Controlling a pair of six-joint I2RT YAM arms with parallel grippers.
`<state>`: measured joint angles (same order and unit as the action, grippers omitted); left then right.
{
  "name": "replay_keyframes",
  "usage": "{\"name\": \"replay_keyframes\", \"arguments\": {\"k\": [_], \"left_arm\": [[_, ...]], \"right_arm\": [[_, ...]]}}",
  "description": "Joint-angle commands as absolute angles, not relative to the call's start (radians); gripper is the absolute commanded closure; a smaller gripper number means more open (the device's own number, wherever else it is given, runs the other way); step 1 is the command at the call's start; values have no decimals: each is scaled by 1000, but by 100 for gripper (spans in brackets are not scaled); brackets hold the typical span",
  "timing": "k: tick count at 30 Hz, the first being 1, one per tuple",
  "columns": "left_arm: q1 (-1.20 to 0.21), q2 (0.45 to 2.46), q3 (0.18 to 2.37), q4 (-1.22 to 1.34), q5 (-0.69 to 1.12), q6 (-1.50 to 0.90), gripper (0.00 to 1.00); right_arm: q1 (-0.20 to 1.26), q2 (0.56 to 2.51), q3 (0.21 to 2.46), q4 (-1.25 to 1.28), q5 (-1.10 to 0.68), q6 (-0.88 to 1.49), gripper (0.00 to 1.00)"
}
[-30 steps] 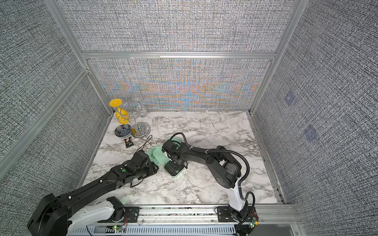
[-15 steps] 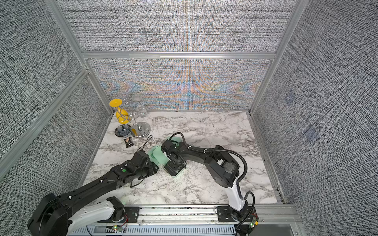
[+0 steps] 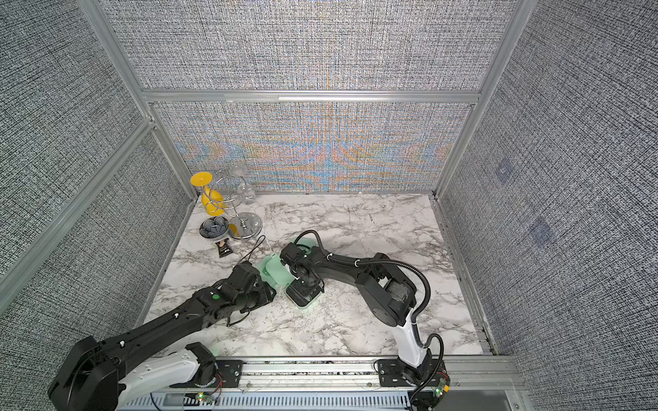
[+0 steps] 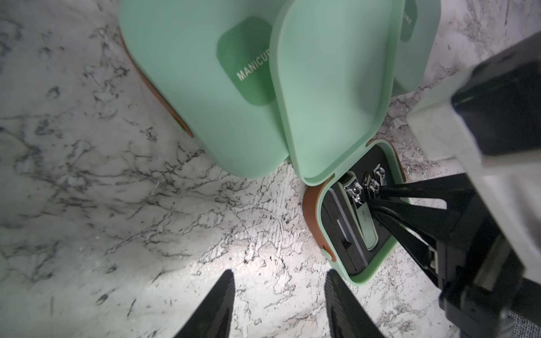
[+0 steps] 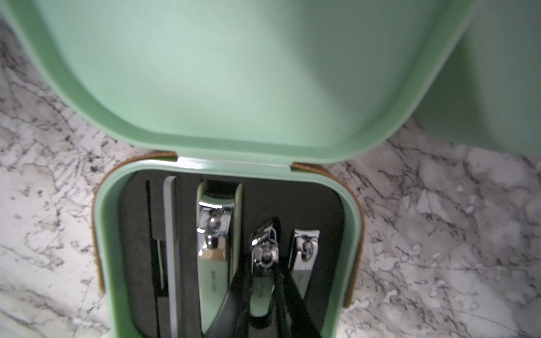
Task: Organize nail clipper sets
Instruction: Place the nail clipper in the storage box.
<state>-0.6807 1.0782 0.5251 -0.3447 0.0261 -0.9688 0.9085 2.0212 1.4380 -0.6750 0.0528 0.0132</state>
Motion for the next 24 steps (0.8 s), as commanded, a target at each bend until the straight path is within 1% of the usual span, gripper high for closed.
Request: {"name": "replay_keyframes", "arguments": {"k": [1,3,7,24], "left_arm": [[-681,1077,531,-333,19,-962,48],[-681,1077,531,-333,20,-962,48],[-681,1079,528,-329,19,-963,48],[-682,1091,529,-317,22,-963,48]], "right_arm": [[907,2020,1440,-707,69,3,81],[908,2022,1443,-706,68,4,81],[907,2021,1448,-702,63,8,75],[920,2015,1448,-675,63,46,76]]}}
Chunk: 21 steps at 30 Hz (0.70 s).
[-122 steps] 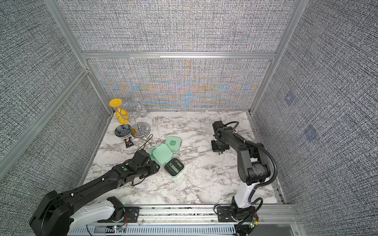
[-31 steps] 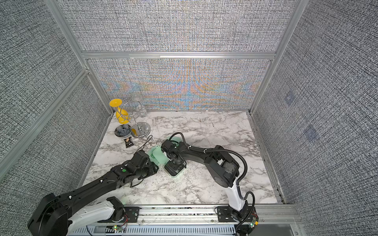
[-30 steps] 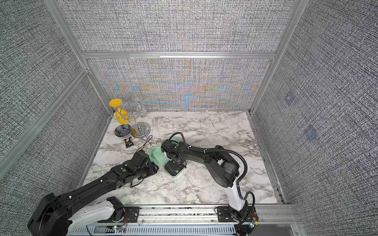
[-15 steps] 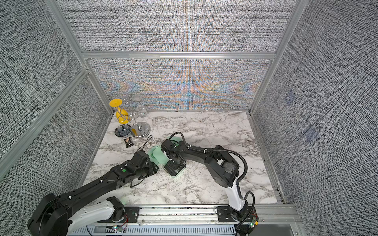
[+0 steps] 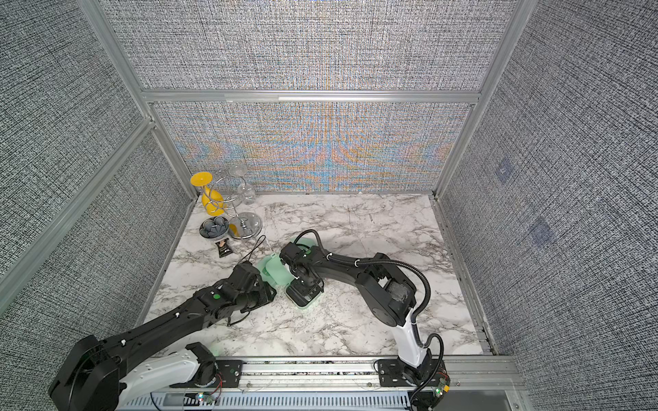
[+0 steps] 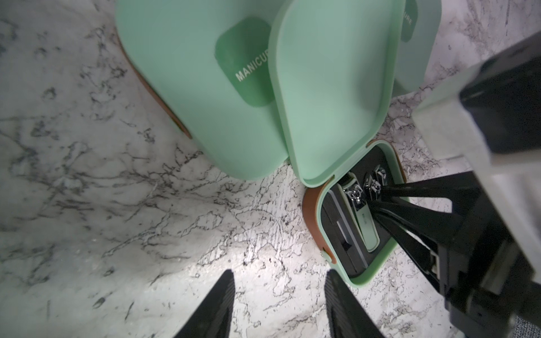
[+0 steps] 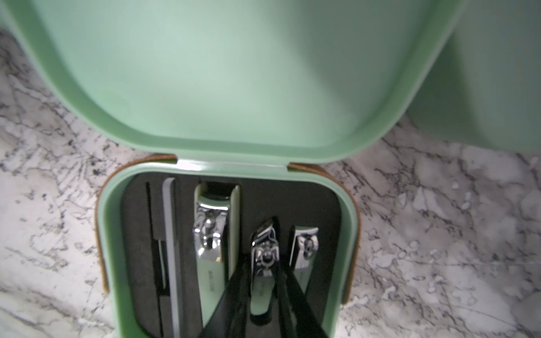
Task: Organize nail clipper sets
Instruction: Place the nail clipper in the storage box.
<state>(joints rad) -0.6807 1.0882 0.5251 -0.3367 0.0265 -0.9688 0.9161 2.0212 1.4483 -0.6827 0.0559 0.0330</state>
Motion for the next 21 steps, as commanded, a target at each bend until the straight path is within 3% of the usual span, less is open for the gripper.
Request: {"name": "replay_keyframes", "arguments": {"k": [1,21], "left_arm": [[-682,1092,529,-316,24,-963,48],[-682,1121,538,-295,37,-962,48]], "right_arm": [[922,2012,1447,-671,64,48,76],[942,1994,1445,-664,87,86,76]]}}
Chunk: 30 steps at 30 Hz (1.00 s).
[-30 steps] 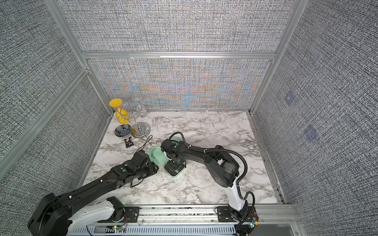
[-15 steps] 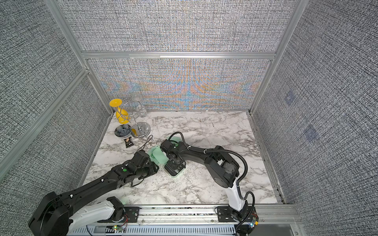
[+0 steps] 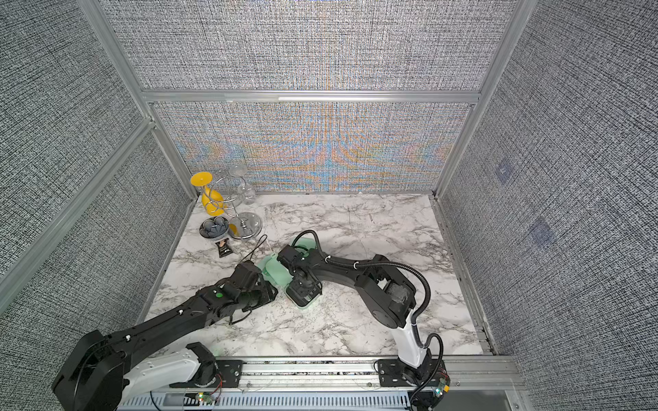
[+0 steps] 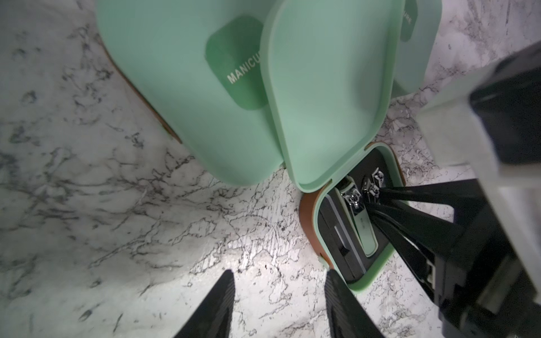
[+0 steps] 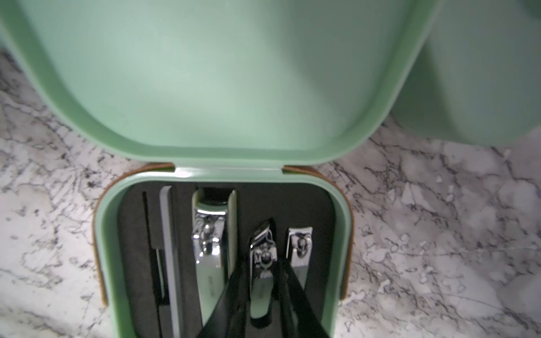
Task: Organize nail clipper sets
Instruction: Place the nail clipper in the storage box.
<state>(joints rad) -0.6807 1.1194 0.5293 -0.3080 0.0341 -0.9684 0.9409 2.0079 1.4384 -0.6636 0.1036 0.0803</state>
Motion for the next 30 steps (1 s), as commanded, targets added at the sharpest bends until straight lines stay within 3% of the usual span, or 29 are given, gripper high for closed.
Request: {"name": "replay_keyframes", "arguments": {"k": [1,10,16,30], "left_arm": [[-681,1123,539,-293,37,-962,48],[-681,1127,540,-290,41,-959,48],[-681,1126,538,-289,40,-960,48],[-681,1123,537,-295,38,-960,48]], "right_arm": [[943,1989,1446,-664,87,85,76],[943,1961,1442,-680,98,88,77],[941,1959,1452,-680,97,86,96],[934,2014,1447,-669,90,92,98]]}}
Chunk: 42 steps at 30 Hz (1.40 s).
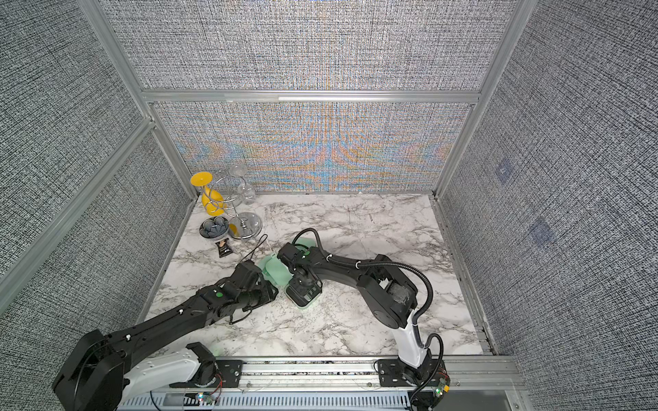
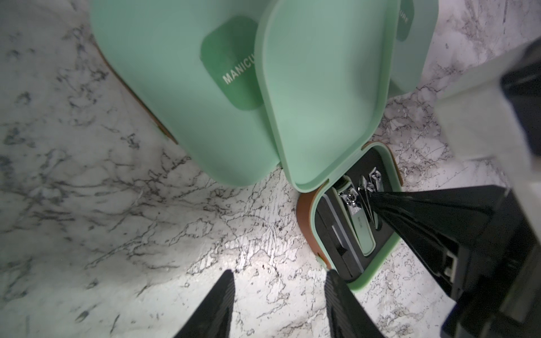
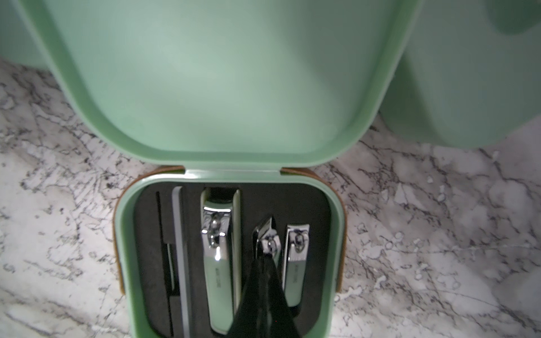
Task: Organize nail clipper sets
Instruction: Place the nail clipper in the storage box, then adjust the nail clipper in the storage box.
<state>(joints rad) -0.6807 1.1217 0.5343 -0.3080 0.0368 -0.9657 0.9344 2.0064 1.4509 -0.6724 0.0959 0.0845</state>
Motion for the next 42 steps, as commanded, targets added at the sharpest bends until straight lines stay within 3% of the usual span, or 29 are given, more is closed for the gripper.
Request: {"name": "replay_keyframes", "arguments": {"k": [1,32,42], "left_arm": [[-681,1123,537,-295,38,-960,48],[-682,1093,551,-345,15,-963,48],[-680,1060,581,-472,-106,-1005,47]], "right_arm": [[934,2015,1446,-670,92,94,98],[946,2030,1413,-648,56,131,98],[946,1924,1440,-704,109,124,93]]}}
